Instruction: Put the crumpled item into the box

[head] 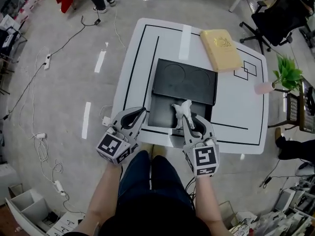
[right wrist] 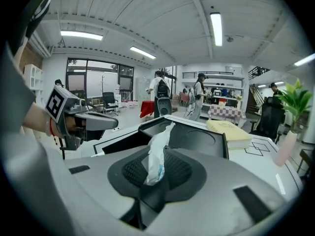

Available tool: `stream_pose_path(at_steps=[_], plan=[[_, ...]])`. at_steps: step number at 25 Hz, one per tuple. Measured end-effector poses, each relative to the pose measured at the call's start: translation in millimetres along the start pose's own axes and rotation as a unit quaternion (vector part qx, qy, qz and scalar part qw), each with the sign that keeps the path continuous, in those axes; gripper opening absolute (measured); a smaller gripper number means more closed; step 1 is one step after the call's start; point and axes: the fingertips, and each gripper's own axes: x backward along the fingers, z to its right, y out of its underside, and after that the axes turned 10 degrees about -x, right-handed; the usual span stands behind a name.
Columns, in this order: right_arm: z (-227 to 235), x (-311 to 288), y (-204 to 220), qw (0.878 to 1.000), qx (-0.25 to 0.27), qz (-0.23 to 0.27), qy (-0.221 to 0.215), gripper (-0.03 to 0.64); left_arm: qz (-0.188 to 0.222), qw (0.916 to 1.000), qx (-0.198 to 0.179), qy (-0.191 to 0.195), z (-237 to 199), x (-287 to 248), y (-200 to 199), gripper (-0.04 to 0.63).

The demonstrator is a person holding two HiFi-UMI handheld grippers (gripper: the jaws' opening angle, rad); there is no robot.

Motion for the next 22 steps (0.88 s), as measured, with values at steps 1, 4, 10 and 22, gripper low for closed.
stream_pose_path(at_steps=[1,4,10,22], plan=[[0,-1,0,1.000,0.001,-0.003,0.002,0.066,0.000,1.0000,0.001,0.005,0,-2,1,0.003],[-5,-4,1,1.000,0.008,-0.014,0.002,0.066,0.003,0.9999,0.000,0.015,-2,-6,1,0.003],[-7,-12,9,0.999,0.026,-0.045,0.012,0.069,0.007,0.9996,0.000,0.028,-3,-12,3,0.003],[14,-14,24,0.995,0.023,-0.088,0.048,0.086,0.004,0.9988,0.012,0.046,1,-24,10,0.003]])
